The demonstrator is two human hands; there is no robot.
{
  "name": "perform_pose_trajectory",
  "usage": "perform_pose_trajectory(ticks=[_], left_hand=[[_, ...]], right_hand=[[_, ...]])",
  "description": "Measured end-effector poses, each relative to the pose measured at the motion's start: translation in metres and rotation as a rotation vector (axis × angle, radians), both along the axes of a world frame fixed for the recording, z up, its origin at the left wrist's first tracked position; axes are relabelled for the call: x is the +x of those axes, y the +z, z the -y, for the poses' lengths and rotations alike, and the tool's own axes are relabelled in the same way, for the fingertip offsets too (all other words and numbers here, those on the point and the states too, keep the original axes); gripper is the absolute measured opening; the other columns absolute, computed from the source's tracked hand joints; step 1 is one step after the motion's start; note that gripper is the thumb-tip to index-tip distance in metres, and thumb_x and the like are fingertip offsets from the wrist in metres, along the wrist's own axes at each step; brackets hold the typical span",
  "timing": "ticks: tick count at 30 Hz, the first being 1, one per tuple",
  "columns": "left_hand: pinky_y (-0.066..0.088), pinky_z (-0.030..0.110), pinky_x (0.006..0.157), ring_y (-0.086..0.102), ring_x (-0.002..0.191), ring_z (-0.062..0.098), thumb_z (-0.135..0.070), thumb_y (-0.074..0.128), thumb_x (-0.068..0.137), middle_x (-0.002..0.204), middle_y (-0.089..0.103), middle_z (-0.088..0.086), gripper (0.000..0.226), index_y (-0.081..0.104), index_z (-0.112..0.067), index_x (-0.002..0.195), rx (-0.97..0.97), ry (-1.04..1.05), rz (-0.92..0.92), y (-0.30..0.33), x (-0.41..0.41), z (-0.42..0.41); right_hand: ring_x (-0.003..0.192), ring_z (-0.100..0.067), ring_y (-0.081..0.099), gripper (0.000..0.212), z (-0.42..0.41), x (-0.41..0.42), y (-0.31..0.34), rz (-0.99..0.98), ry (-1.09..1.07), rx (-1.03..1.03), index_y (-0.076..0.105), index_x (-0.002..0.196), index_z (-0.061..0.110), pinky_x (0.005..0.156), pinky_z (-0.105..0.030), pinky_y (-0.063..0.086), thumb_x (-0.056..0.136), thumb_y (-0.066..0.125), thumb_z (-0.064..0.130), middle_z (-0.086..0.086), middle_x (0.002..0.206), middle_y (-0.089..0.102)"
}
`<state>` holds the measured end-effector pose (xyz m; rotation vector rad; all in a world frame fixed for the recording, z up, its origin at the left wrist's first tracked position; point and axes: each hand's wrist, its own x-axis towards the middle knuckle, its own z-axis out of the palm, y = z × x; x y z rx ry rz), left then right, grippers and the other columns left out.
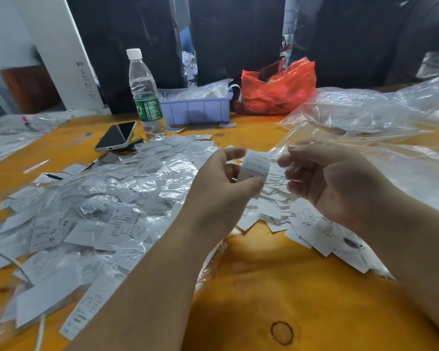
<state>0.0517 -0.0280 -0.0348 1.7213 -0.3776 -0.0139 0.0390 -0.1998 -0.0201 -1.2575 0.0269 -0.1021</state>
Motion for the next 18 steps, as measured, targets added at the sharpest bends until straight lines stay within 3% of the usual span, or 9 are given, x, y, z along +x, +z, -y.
perform_pose_trajectory(ticks=[3, 6, 9, 11, 13, 18], left_hand=[[0.046, 0.014, 0.057, 0.065, 0.071, 0.001, -0.008, 0.068, 0.084, 0.092, 0.072, 0.001, 0.04, 0.058, -0.025, 0.119, 0.023, -0.01, -0.006, 0.0005, -0.0008, 0.0007], [0.044, 0.01, 0.053, 0.061, 0.064, -0.003, -0.006, 0.063, 0.086, 0.085, 0.072, -0.003, 0.019, 0.069, -0.022, 0.094, 0.005, -0.023, -0.005, 0.0009, -0.0019, 0.0023], [0.041, 0.006, 0.051, 0.059, 0.06, -0.007, -0.012, 0.063, 0.089, 0.078, 0.073, -0.007, 0.015, 0.07, -0.022, 0.08, -0.054, 0.016, -0.024, 0.0026, -0.0011, 0.0014], [0.041, 0.007, 0.052, 0.057, 0.054, -0.008, -0.016, 0.065, 0.09, 0.072, 0.072, -0.011, 0.012, 0.071, -0.021, 0.081, -0.114, 0.033, -0.065, 0.0045, 0.0005, -0.0007], [0.042, 0.017, 0.06, 0.053, 0.048, -0.004, -0.017, 0.065, 0.09, 0.064, 0.067, -0.012, 0.008, 0.071, -0.019, 0.085, -0.195, 0.049, -0.137, 0.0052, 0.0025, -0.0024], [0.049, 0.028, 0.065, 0.06, 0.06, 0.013, -0.005, 0.065, 0.085, 0.068, 0.067, 0.0, 0.011, 0.068, -0.013, 0.092, -0.342, 0.06, -0.257, 0.0048, 0.0042, -0.0019]], right_hand=[[0.052, -0.012, 0.057, 0.011, 0.0003, 0.0, -0.0006, 0.005, -0.026, -0.027, 0.059, 0.082, 0.014, 0.047, -0.024, 0.047, 0.088, 0.061, 0.005, -0.004, 0.065, 0.066], [0.051, -0.013, 0.055, 0.01, -0.0008, 0.0008, -0.0015, 0.002, -0.034, -0.041, 0.06, 0.081, 0.013, 0.048, -0.025, 0.046, 0.087, 0.063, 0.005, -0.004, 0.063, 0.065], [0.051, -0.012, 0.054, 0.014, -0.0021, 0.001, -0.0025, 0.002, -0.032, -0.057, 0.062, 0.073, 0.014, 0.046, -0.024, 0.045, 0.086, 0.064, 0.007, -0.003, 0.063, 0.063], [0.051, -0.012, 0.052, 0.017, -0.0025, 0.0004, -0.0026, 0.008, -0.034, -0.076, 0.064, 0.066, 0.017, 0.045, -0.023, 0.045, 0.081, 0.067, 0.01, -0.001, 0.063, 0.06], [0.05, -0.011, 0.05, 0.012, -0.0034, -0.0006, -0.0026, 0.013, -0.025, -0.085, 0.065, 0.06, 0.019, 0.044, -0.023, 0.044, 0.07, 0.072, 0.015, 0.0, 0.063, 0.056], [0.047, -0.01, 0.049, 0.008, -0.0062, -0.0018, -0.0035, 0.023, 0.035, -0.067, 0.065, 0.063, 0.017, 0.043, -0.022, 0.045, 0.062, 0.073, 0.019, -0.001, 0.061, 0.057]])
